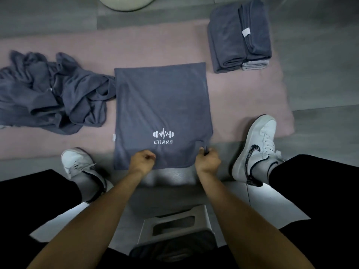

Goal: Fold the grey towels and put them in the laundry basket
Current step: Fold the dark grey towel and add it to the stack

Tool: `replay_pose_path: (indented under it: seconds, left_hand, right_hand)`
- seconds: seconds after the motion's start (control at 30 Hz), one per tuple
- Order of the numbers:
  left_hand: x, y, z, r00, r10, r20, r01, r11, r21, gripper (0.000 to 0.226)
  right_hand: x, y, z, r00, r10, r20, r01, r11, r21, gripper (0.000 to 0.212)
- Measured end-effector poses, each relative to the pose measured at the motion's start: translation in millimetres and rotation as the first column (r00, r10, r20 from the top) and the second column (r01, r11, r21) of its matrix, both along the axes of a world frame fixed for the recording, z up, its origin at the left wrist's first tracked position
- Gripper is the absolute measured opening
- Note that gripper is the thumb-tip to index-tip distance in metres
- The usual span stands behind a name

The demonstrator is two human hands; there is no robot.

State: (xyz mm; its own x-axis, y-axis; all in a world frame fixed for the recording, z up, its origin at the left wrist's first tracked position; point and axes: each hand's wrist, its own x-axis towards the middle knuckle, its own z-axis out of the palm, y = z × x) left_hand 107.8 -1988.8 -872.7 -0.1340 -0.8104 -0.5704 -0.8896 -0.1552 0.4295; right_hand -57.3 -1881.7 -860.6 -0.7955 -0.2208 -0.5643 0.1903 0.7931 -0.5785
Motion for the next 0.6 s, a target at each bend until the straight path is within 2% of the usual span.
replay_pose_path:
  seconds: [0.17,0.33,0.43,0.6]
  left_hand:
    - [34.7,-2.4,2.7,0.977,0.191,0.099,-0.181,0.978,-0.102,0.021]
    - [74.2,-11.0,-11.5,0.939,0.344,0.021,-0.337,0.929,-0.151,0.024]
    - [85.5,-15.7,-23.1,0.927,0.372,0.037,-0.370,0.927,-0.063,0.034]
    - [87.8,-32.8,-31.4,0.867,0.498,0.032,-0.499,0.865,0.053,0.043]
  right_hand:
    - [19.2,-21.1,-3.1,0.994,0.105,0.026,-0.105,0.994,-0.008,0.013]
    - [37.9,-37.3,-3.5,0.986,0.169,-0.008,-0.168,0.985,0.034,0.024]
    - [41.7,-42.1,-3.8,0.977,0.203,-0.060,-0.201,0.979,0.046,0.029]
    - [40.2,-49.3,-7.5,0.967,0.235,-0.095,-0.228,0.971,0.077,0.034]
